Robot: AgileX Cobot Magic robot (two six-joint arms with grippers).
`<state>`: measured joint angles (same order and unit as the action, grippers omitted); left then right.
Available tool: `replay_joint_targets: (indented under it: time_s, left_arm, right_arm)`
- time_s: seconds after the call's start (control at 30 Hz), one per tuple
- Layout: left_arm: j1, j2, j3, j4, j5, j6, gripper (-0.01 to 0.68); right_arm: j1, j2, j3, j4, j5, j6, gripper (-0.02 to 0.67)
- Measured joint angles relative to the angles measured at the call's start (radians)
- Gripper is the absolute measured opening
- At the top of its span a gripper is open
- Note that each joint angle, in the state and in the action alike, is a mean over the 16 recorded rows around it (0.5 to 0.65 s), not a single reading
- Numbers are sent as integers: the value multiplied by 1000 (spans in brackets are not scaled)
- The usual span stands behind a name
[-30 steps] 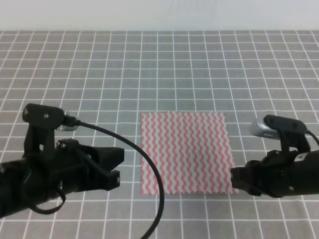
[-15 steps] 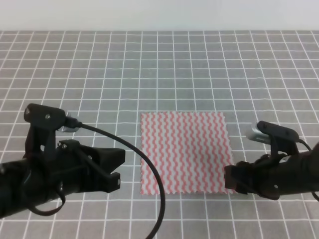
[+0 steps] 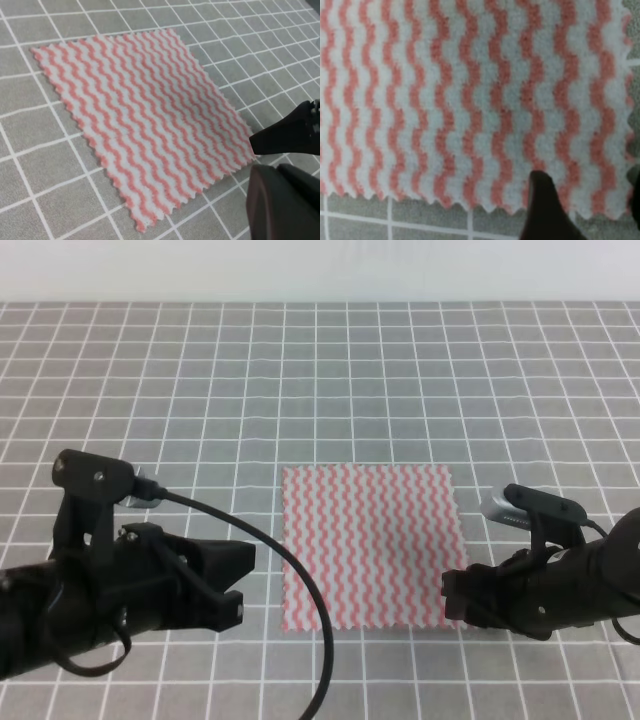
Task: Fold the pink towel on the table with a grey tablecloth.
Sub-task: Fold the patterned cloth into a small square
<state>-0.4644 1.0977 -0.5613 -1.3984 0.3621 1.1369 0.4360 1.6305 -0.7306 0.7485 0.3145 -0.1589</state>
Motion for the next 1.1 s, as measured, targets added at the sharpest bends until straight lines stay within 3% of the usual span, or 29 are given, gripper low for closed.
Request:
replay_joint_targets:
  time_s: [1.1]
  left_arm:
    - [0,-1,0,5,-5,7,0]
  right_arm:
    - [0,8,-2,43,4,-5,14]
